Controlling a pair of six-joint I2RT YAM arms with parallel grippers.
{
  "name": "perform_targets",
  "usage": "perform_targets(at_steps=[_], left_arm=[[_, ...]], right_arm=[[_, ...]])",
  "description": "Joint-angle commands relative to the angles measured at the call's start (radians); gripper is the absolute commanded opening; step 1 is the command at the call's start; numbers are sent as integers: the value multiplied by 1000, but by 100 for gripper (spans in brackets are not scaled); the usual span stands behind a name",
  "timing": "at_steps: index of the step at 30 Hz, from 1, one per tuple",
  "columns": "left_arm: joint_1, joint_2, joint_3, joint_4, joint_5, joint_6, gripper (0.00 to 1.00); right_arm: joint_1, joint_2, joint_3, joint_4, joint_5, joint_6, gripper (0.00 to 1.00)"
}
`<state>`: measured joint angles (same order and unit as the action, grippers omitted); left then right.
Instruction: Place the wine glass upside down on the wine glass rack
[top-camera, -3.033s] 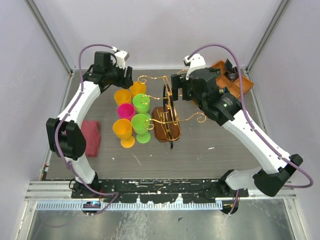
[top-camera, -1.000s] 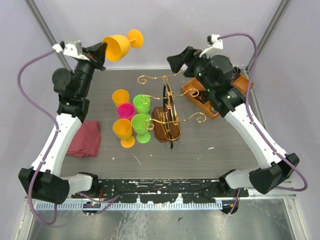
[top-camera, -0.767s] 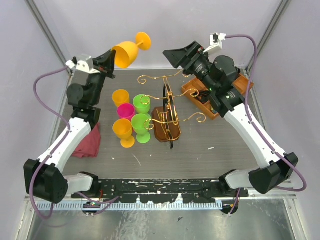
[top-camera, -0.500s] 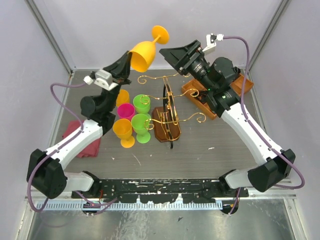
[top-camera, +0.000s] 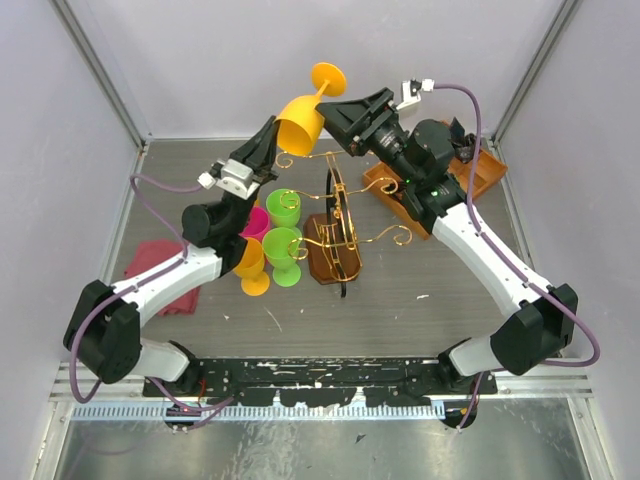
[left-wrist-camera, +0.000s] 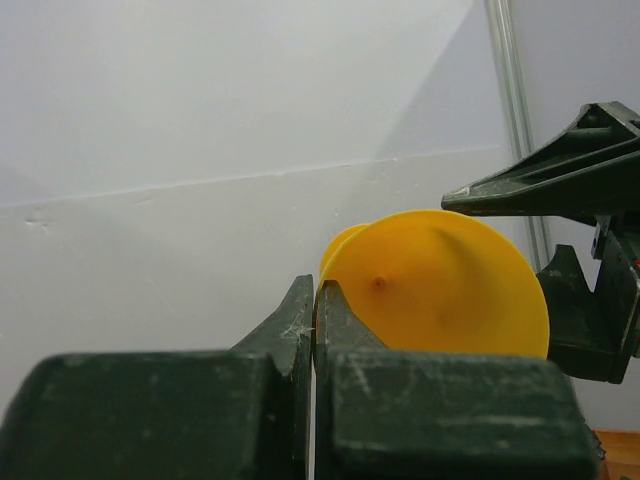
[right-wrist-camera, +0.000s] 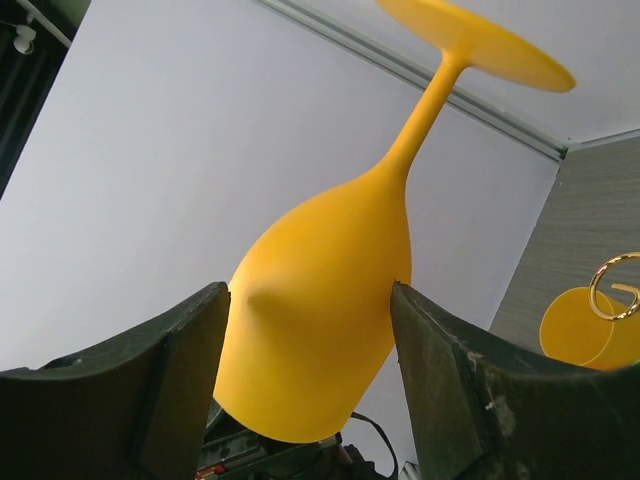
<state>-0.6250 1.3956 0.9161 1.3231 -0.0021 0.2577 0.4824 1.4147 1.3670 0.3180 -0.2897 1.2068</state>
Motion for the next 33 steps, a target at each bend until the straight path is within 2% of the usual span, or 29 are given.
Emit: perform_targets(at_steps=[1, 17, 24, 33], left_arm=[[-21, -37, -3, 55, 6, 46, 0], [-50, -83, -28, 16, 30, 67, 0], [-56, -84, -27, 13, 31, 71, 0], [-63, -84, -16, 0, 52, 77, 0]], right_arm=[[4, -40, 6, 58, 43, 2, 71], [-63, 41, 9, 203, -48, 131, 68], [-64, 87, 11, 267, -109, 200, 60], [-64, 94, 14, 281, -123, 188, 56]])
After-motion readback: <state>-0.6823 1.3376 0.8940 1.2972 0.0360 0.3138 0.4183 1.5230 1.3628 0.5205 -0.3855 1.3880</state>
